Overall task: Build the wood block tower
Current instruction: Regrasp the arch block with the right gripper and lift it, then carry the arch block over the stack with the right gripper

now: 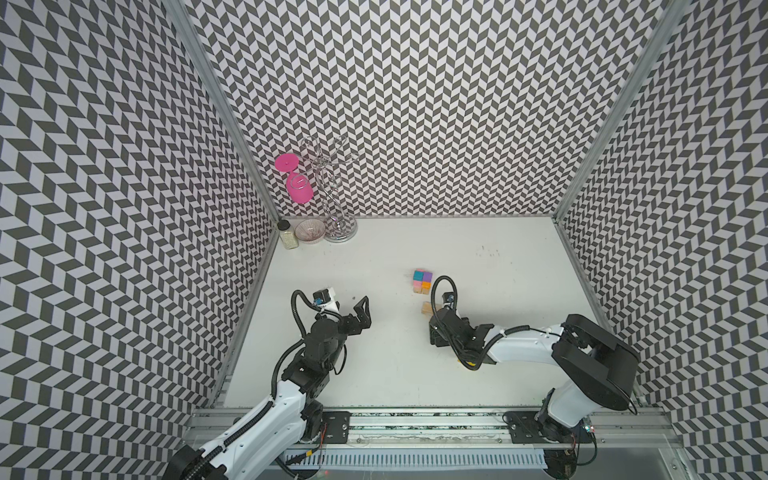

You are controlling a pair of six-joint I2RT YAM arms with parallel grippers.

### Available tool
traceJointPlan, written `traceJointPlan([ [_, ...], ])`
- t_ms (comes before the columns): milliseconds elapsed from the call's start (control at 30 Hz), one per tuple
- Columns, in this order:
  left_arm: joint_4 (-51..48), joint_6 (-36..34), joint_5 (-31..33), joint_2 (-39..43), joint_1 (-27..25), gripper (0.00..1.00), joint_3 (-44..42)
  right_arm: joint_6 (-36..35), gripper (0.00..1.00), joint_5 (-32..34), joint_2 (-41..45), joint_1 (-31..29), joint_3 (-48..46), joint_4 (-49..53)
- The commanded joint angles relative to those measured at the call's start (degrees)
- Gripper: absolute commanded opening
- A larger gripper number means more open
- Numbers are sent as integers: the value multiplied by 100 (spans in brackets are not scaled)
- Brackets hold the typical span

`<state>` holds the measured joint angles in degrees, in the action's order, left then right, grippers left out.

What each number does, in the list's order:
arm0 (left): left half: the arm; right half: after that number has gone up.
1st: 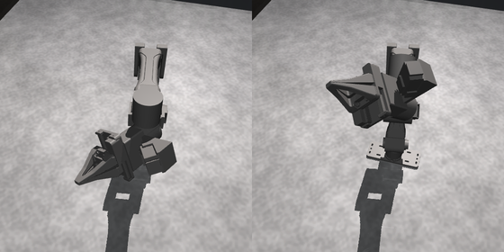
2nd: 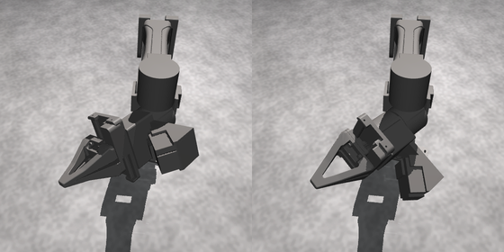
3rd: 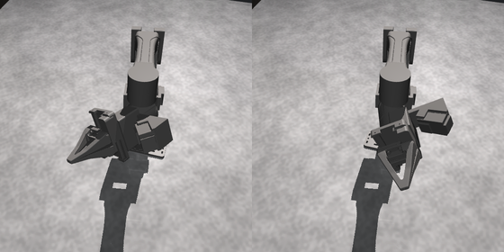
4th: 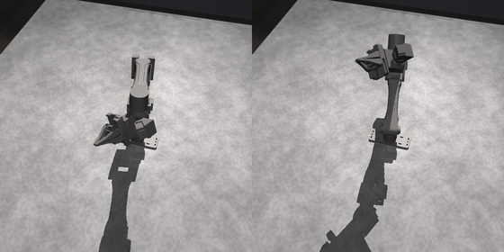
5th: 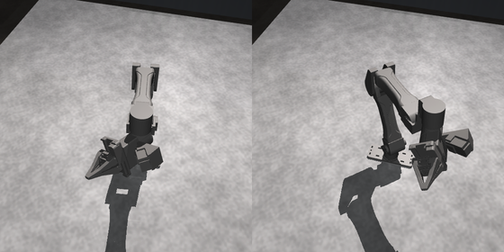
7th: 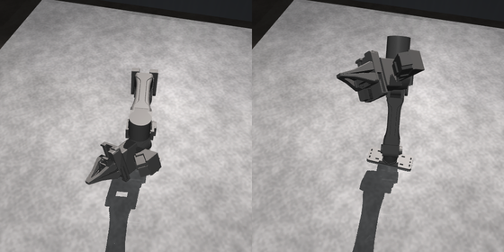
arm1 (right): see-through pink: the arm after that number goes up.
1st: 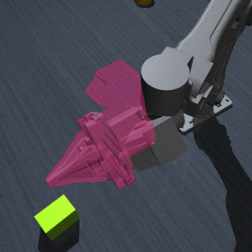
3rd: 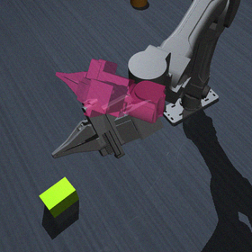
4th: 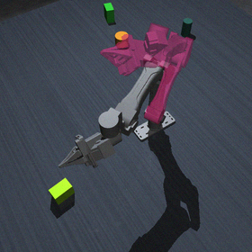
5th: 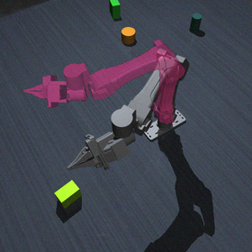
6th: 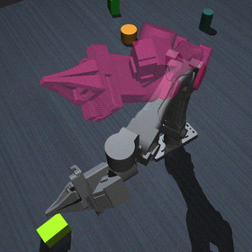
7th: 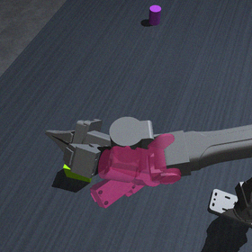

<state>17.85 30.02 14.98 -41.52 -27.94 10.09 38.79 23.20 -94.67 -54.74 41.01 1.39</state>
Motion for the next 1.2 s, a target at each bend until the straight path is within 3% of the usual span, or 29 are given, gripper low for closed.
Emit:
traceJointPlan([
  [0,0,-1,-63,29,40,100,11,457,94,-123,-463,-118,337,190],
  [67,-9,-1,-92,43,39,100,4,604,100,172,-852,-117,653,487],
  [333,-62,4,-136,203,53,100,-24,928,98,424,-1908,-81,1523,845],
  [800,44,15,-204,144,61,100,-51,949,74,712,-1880,-2,1719,1078],
  [1167,76,16,-218,205,61,100,-103,898,73,822,-1792,95,1971,1266],
])
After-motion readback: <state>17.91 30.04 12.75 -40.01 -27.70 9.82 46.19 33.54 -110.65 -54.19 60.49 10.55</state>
